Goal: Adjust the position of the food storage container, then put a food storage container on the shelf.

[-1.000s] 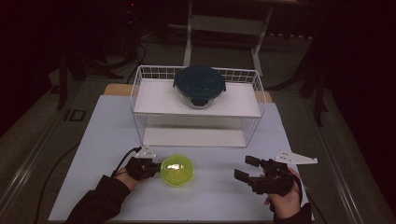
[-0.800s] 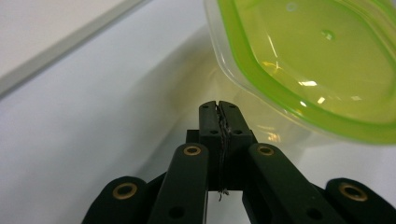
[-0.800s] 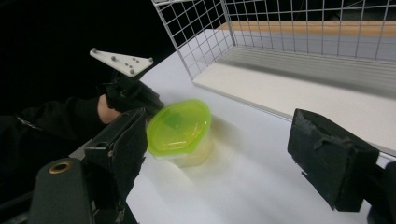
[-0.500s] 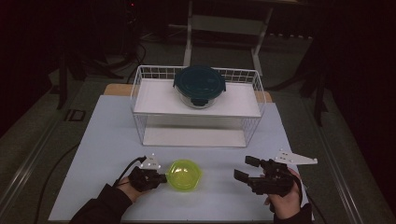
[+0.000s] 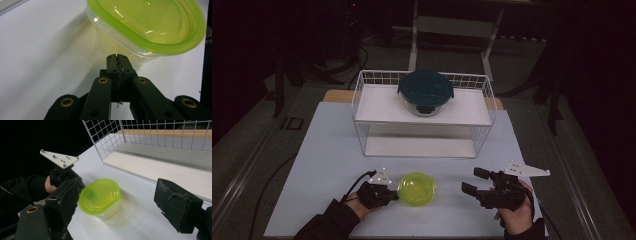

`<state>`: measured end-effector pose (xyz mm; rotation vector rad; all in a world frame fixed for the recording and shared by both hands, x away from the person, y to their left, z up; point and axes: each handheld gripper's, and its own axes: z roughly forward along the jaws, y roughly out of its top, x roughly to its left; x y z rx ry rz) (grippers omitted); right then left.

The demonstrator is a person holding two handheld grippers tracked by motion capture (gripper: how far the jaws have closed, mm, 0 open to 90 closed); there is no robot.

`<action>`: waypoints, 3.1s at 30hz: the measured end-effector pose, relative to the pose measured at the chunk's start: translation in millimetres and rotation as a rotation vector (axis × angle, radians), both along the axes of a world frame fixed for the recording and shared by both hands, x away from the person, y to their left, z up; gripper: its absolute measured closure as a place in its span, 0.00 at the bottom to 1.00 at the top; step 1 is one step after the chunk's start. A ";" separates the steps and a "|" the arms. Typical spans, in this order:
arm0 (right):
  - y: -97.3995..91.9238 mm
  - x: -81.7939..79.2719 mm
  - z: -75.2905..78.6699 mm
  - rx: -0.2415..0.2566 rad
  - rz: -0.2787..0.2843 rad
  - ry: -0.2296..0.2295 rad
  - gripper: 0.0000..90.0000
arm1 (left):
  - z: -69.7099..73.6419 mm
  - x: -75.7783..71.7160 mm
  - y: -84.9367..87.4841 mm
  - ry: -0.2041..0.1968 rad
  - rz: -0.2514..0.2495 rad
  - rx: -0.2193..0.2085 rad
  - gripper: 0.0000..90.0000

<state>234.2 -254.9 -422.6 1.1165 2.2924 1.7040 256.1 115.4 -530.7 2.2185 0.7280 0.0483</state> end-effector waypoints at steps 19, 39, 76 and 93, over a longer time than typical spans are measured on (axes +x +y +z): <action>-0.1 -0.1 -5.5 -0.007 0.004 0.006 0.21 | -5.8 13.1 -34.9 0.009 -0.020 -0.018 0.98; 4.4 1.6 -10.9 -0.039 0.006 0.001 0.21 | 34.1 14.0 2.7 0.058 0.045 -0.131 0.63; 20.9 48.9 -73.8 0.027 -0.061 0.524 0.38 | 17.4 39.9 -12.2 0.543 0.252 -0.400 0.44; 24.4 52.5 -90.4 0.071 -0.016 0.685 0.79 | 10.9 35.2 -20.3 0.592 0.236 -0.395 0.83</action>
